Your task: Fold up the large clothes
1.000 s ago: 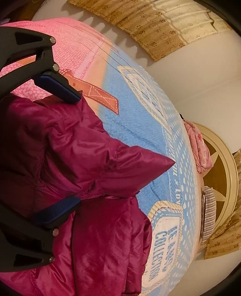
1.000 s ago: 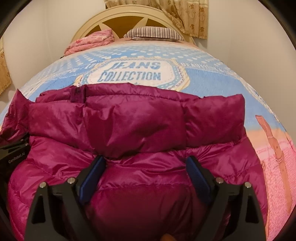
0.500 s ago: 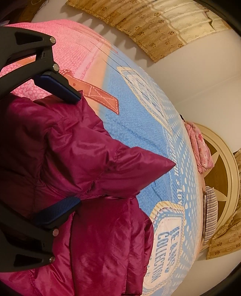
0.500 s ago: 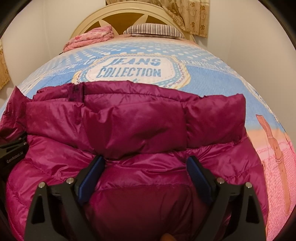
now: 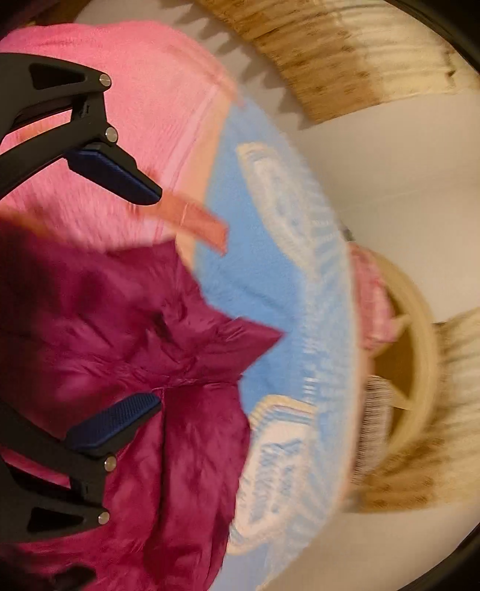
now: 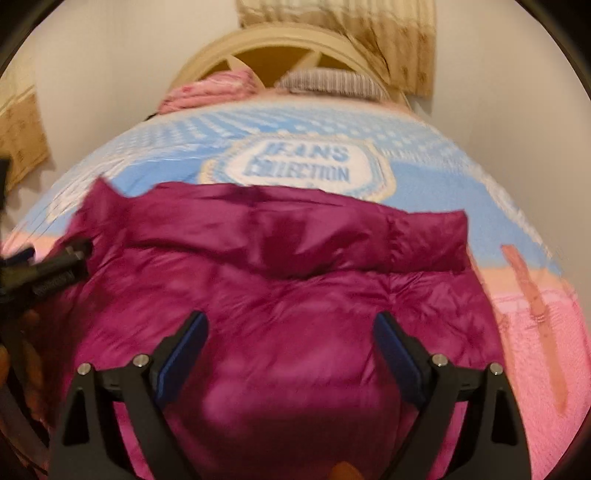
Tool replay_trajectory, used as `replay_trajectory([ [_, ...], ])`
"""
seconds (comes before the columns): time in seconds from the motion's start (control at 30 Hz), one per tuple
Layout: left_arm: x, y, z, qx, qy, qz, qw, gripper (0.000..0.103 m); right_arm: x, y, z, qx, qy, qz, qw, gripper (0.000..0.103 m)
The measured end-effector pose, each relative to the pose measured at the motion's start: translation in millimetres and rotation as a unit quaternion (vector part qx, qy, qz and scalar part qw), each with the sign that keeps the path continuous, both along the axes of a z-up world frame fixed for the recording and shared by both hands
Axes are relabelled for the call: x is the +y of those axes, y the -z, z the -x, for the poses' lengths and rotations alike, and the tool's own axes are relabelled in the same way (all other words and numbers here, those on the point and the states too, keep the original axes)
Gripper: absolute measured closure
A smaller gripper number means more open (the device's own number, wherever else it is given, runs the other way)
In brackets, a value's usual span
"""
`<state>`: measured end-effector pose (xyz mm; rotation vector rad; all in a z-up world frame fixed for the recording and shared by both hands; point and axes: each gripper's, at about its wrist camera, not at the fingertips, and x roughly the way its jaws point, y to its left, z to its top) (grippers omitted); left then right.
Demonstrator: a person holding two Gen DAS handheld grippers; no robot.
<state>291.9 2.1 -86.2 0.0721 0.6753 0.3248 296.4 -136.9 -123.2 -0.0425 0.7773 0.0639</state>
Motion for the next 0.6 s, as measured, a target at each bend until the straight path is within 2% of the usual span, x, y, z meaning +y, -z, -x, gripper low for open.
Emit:
replay_trajectory([
  [0.07, 1.4, 4.3, 14.9, 0.0, -0.005, 0.0, 1.0, 0.001, 10.8, 8.8, 8.0, 0.006, -0.001, 0.025, 1.0, 0.01],
  [0.13, 1.0, 20.0, 14.2, 0.028, -0.003, 0.002, 0.9996, 0.001, 19.4, 25.1, 9.0, 0.009, 0.001, 0.052, 0.999, 0.01],
  [0.2, -1.3, 43.4, 9.6, 0.062, -0.007, -0.011, 0.998, 0.001, 21.3, 36.8, 11.4, 0.002, 0.01, 0.053, 0.999, 0.01],
  [0.27, 0.6, 51.0, 13.1, 0.053, -0.008, -0.006, 0.9985, 0.001, 21.8, 40.5, 10.9, 0.002, 0.01, 0.057, 0.998, 0.01],
  [0.43, 4.7, 49.1, 15.2, 0.053, -0.01, 0.002, 0.9985, 0.001, 19.6, 48.6, 4.7, 0.021, 0.013, 0.054, 0.998, 0.006],
  [0.6, 18.0, 36.5, 41.5, 0.057, -0.009, 0.01, 0.9983, 0.001, 18.3, 48.3, 5.6, 0.021, 0.013, 0.054, 0.998, 0.006],
])
